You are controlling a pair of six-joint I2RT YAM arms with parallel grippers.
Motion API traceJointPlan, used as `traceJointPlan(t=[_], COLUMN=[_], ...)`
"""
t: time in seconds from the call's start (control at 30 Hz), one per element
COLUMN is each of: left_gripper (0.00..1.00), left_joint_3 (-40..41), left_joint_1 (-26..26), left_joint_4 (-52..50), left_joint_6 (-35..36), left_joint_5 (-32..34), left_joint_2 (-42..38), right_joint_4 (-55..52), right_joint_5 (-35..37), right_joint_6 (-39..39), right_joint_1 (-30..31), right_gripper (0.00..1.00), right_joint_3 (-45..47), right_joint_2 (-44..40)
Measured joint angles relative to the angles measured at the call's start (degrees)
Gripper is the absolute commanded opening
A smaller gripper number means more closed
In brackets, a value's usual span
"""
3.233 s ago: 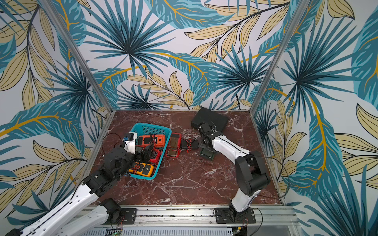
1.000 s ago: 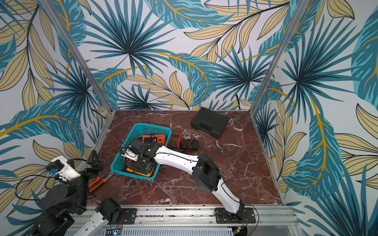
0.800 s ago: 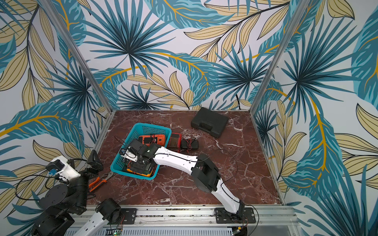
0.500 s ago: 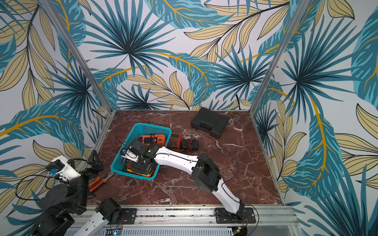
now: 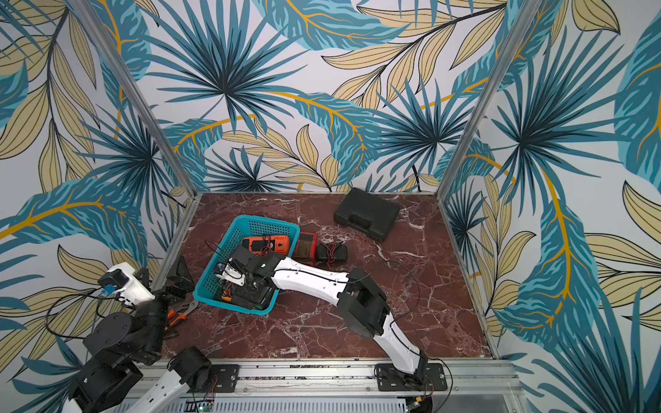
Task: Put the multimeter into the basket
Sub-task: Place the multimeter in the basket, then pick up the multimeter from the center of the board.
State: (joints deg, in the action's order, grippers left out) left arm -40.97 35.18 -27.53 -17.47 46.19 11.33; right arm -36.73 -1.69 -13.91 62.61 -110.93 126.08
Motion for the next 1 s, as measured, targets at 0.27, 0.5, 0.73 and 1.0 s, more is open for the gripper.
traceJointPlan(t=[0.27, 0.5, 0.73, 1.0], left_gripper=[1.0, 1.0, 1.0, 1.0], left_joint_3=[0.0, -1.0, -1.0, -0.8], left_joint_1=[0.0, 0.0, 0.0, 0.0], left_joint_4=[2.1, 1.0, 0.9, 1.0], left_joint_6=[-1.6, -2.6, -3.7, -5.2], left_joint_5=[-1.4, -2.6, -5.4, -8.9], left_joint_2=[0.1, 3.4, 6.4, 8.8], right_joint_4=[0.0, 4.0, 3.4, 0.4], right_joint_5=[0.8, 4.1, 13.8, 14.0], right_joint_6=[2.2, 10.1, 26.9, 40.0], right_joint_1=[-0.3, -4.6, -12.6, -26.2], right_gripper=[1.0, 1.0, 1.0, 0.84], right_joint_3=[1.9, 11.2, 16.1, 18.8], right_joint_2=[-7.5, -19.2, -22.8, -20.0])
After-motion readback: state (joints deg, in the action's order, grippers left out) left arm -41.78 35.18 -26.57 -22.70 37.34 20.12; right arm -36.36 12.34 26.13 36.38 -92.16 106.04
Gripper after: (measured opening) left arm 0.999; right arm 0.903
